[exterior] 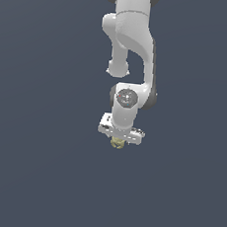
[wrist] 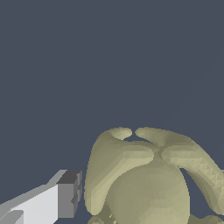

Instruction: Pick up the object and move it to a goal position.

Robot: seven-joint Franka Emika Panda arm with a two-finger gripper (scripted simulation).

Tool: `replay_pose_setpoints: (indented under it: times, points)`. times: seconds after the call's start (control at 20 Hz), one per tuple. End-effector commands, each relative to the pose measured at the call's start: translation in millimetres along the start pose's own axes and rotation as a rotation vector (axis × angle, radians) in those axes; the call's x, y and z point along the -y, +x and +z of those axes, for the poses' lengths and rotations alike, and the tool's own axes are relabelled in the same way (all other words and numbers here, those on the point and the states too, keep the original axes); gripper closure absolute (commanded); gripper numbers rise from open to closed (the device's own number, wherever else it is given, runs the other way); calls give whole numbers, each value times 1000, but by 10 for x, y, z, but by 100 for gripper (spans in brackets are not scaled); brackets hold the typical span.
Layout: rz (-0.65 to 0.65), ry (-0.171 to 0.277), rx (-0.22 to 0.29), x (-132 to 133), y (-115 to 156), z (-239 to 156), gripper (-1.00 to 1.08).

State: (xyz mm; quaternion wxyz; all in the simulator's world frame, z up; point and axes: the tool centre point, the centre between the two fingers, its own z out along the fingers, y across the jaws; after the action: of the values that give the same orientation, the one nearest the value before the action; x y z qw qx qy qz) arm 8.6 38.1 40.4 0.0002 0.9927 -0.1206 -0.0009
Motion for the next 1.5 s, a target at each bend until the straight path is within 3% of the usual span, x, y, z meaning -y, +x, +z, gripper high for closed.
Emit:
replay_pose_setpoints:
  times: [0.0,0.85,1.45]
  points:
    - [0,1,-2,3,9,9,108]
    - [0,1,-3,60,-30,-131,108]
    - [0,1,-3,424,-316,-981,108]
